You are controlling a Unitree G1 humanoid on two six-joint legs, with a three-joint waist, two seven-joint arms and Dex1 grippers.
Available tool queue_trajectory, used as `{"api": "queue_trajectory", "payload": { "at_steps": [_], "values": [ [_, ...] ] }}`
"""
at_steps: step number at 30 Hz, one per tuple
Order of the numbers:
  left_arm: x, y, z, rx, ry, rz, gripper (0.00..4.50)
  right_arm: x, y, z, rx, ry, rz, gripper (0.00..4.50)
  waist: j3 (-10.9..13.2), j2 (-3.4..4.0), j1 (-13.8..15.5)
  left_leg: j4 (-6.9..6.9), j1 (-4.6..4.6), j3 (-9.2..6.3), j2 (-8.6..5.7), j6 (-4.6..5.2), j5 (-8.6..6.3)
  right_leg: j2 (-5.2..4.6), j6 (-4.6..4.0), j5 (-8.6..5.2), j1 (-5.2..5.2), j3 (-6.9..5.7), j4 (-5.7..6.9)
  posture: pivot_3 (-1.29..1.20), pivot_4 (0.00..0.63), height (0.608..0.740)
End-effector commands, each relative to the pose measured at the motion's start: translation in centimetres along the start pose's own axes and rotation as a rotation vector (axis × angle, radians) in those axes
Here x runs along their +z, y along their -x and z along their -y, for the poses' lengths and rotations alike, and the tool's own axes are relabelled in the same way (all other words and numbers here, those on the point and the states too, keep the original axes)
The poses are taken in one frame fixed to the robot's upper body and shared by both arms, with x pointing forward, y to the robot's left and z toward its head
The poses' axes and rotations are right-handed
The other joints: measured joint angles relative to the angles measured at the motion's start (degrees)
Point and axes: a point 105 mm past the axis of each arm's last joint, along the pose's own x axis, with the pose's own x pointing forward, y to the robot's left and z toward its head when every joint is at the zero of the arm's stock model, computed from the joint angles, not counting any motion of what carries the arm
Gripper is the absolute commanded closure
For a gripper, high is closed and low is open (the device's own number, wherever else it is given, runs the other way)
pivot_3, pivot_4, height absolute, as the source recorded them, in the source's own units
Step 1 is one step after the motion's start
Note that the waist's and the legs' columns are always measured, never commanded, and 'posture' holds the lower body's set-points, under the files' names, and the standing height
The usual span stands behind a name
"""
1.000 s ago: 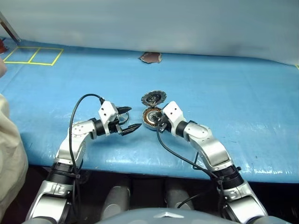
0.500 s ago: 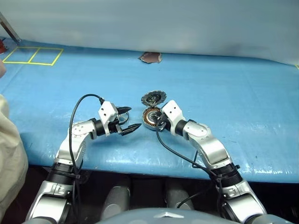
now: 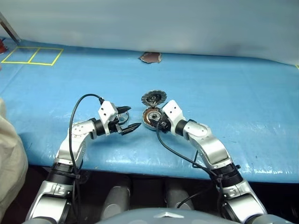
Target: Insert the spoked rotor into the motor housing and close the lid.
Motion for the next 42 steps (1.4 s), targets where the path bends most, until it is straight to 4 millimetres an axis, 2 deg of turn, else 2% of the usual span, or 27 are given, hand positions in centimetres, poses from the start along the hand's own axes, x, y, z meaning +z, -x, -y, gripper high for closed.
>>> {"api": "queue_trajectory", "payload": {
  "at_steps": [1, 3, 5, 11, 24, 27, 28, 37, 42],
  "values": [
    [1.3, -0.1, 0.2, -0.01, -0.056, 0.034, 0.0, 2.0, 0.4, 0.2, -0.009, 0.014, 0.079, 1.26, 0.0, 0.0, 0.0, 0.0, 0.0, 0.0, 0.0, 0.0, 0.0, 0.0, 0.0, 0.0, 0.0, 0.0, 0.0, 0.0, 0.15, 0.74],
    [1.3, -0.1, 0.2, -0.009, -0.055, 0.034, 0.0, 2.0, 0.4, 0.2, -0.009, 0.01, 0.081, 1.26, 0.0, 0.0, 0.0, 0.0, 0.0, 0.0, 0.0, 0.0, 0.0, 0.0, 0.0, 0.0, 0.0, 0.0, 0.0, 0.0, 0.15, 0.74],
    [1.3, -0.1, 0.2, -0.007, -0.055, 0.034, 0.0, 2.1, 0.4, 0.2, -0.009, 0.001, 0.085, 1.64, 0.0, 0.0, 0.0, 0.0, 0.0, 0.0, 0.0, 0.0, 0.0, 0.0, 0.0, 0.0, 0.0, 0.0, 0.0, 0.0, 0.15, 0.74],
    [1.2, -0.1, 0.1, 0.0, -0.057, 0.032, 0.0, 1.5, 0.0, 0.6, -0.024, -0.023, 0.071, 3.5, 0.0, 0.0, -0.01, 0.0, 0.0, 0.0, 0.0, 0.0, 0.0, 0.01, 0.0, 0.0, 0.0, 0.0, 0.0, 0.0, 0.15, 0.74],
    [1.1, 0.0, 0.0, 0.012, -0.063, 0.03, 0.0, 1.3, -0.2, 0.6, -0.023, -0.022, 0.065, 3.5, 0.0, 0.0, -0.02, 0.0, 0.0, 0.0, -0.01, 0.0, 0.0, 0.01, 0.0, 0.0, 0.0, 0.0, 0.0, 0.0, 0.15, 0.74],
    [1.1, 0.0, 0.0, 0.014, -0.064, 0.028, 0.0, 1.3, -0.2, 0.4, -0.014, -0.023, 0.068, 4.36, 0.0, 0.0, -0.02, 0.0, 0.0, 0.0, 0.0, 0.0, 0.0, 0.01, -0.01, 0.0, 0.0, 0.0, 0.0, 0.0, 0.15, 0.74],
    [1.1, 0.0, 0.0, 0.015, -0.064, 0.028, 0.0, 1.3, -0.3, 0.4, -0.015, -0.024, 0.068, 4.44, 0.0, 0.0, -0.02, 0.0, 0.0, 0.0, -0.01, 0.0, 0.0, 0.01, 0.0, 0.0, 0.0, 0.0, 0.0, 0.0, 0.15, 0.74],
    [1.0, 0.1, 0.0, 0.02, -0.064, 0.028, 0.0, 0.5, -0.4, 0.2, -0.012, -0.024, 0.034, 4.44, 0.0, 0.0, -0.02, 0.0, 0.0, 0.0, -0.01, 0.0, 0.0, 0.01, -0.01, 0.0, 0.0, 0.0, 0.0, 0.0, 0.15, 0.74],
    [1.0, 0.1, 0.0, 0.024, -0.065, 0.028, 0.0, -0.6, -0.7, 0.0, -0.013, -0.047, -0.006, 4.44, 0.0, 0.0, -0.04, 0.0, 0.02, 0.0, -0.01, 0.0, 0.0, 0.01, 0.0, 0.0, 0.01, 0.0, 0.0, 0.0, 0.15, 0.74]
  ]
}}
